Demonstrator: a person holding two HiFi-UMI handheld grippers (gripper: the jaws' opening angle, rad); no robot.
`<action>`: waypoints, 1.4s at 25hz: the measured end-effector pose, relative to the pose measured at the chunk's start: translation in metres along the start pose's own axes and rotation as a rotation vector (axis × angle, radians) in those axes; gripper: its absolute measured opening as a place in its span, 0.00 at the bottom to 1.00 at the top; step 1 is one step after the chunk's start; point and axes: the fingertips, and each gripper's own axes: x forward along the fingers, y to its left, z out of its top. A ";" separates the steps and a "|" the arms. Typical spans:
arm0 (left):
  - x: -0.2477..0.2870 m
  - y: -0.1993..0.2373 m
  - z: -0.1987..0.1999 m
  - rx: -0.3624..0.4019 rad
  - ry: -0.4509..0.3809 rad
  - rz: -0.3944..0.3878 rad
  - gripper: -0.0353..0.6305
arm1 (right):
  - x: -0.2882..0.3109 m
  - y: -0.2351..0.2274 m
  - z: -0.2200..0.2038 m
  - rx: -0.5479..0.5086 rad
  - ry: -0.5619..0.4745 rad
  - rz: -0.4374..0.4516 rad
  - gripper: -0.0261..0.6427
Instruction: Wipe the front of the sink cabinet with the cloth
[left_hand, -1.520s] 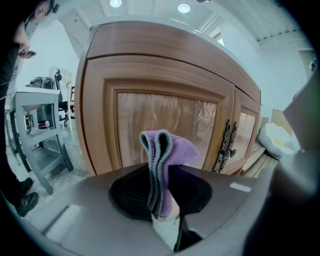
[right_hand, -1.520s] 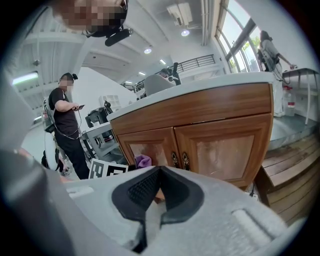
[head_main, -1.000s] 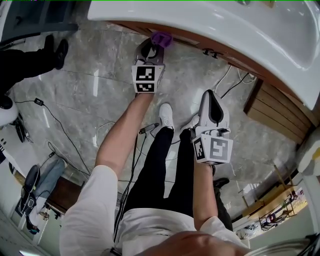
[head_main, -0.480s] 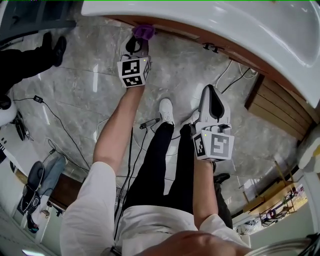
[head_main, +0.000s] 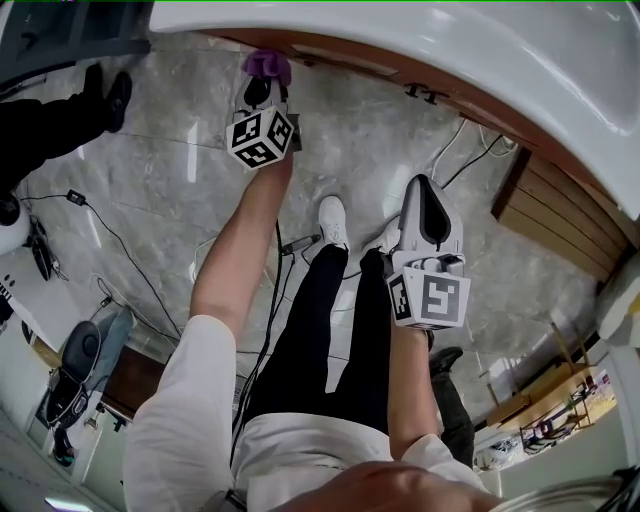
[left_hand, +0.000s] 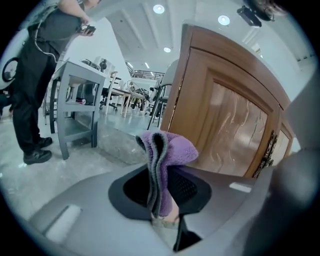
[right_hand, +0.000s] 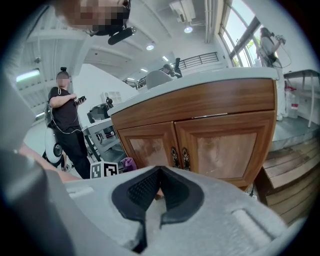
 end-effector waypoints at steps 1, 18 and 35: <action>0.001 0.001 -0.001 0.001 0.002 -0.001 0.15 | -0.001 -0.001 0.002 -0.015 -0.001 0.002 0.03; 0.010 -0.026 -0.028 -0.091 0.012 -0.004 0.15 | -0.015 -0.034 0.001 0.008 -0.013 -0.028 0.03; 0.008 -0.109 -0.054 -0.016 0.080 -0.114 0.15 | -0.042 -0.067 -0.002 0.054 -0.033 -0.066 0.03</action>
